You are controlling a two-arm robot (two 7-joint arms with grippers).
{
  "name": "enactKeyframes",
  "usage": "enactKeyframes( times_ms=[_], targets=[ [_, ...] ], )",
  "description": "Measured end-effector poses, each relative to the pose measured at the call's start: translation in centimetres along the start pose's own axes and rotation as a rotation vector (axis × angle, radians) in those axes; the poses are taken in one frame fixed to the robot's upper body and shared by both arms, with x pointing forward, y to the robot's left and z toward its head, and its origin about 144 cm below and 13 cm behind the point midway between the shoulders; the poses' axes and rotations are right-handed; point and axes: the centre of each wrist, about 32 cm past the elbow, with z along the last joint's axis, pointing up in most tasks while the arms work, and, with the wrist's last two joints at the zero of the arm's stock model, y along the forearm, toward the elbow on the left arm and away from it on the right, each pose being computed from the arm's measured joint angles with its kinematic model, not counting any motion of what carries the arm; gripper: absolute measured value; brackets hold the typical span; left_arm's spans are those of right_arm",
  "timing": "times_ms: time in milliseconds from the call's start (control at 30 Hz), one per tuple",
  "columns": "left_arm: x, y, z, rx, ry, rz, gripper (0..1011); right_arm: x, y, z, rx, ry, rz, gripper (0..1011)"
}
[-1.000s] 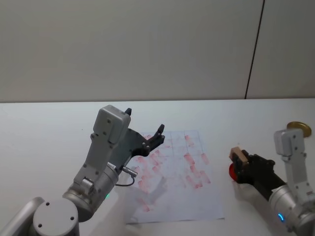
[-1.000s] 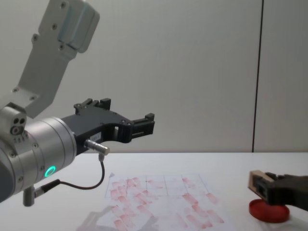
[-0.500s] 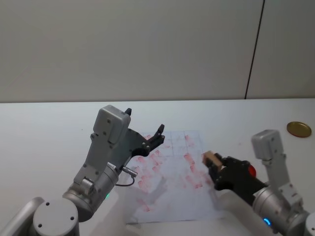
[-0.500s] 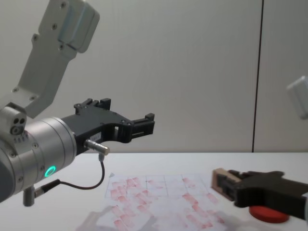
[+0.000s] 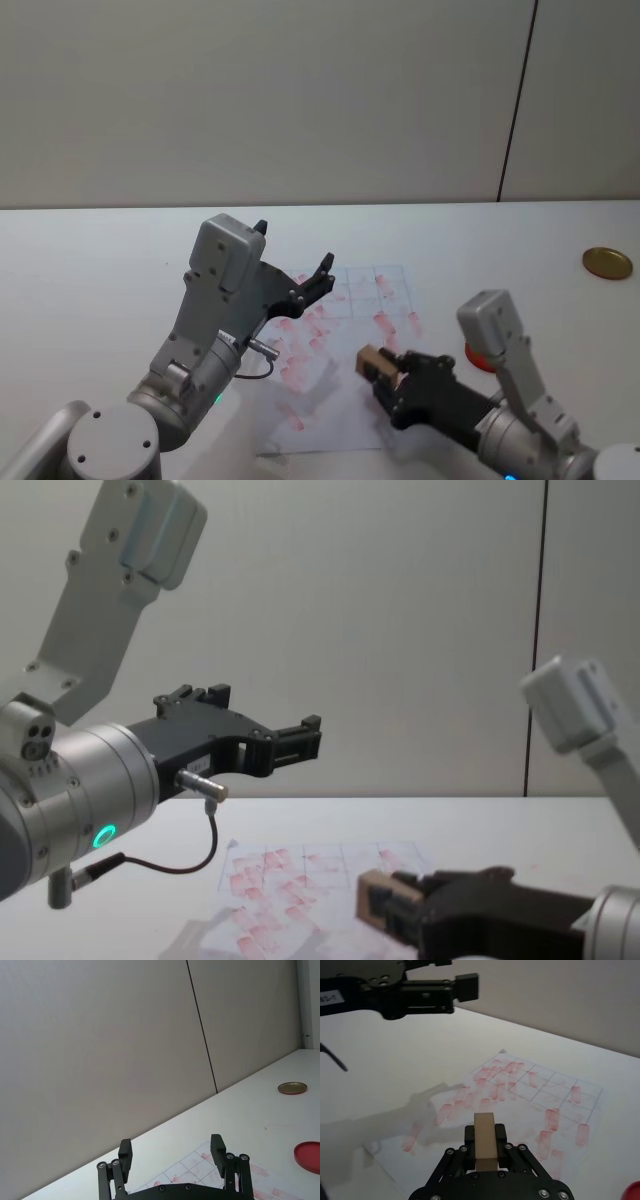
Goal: Use the one hand to pick up the stamp and affix it onto the A4 paper.
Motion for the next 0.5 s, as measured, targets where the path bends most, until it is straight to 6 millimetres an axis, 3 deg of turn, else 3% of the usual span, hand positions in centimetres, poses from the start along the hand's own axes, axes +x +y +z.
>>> enactKeyframes(
  times_ms=[500],
  targets=[
    [0.0, 0.0, 0.0, 0.0, 0.0, 0.0, 993, -1.0, 0.3, -1.2, -0.049, 0.011, 0.064, 217]
  ],
)
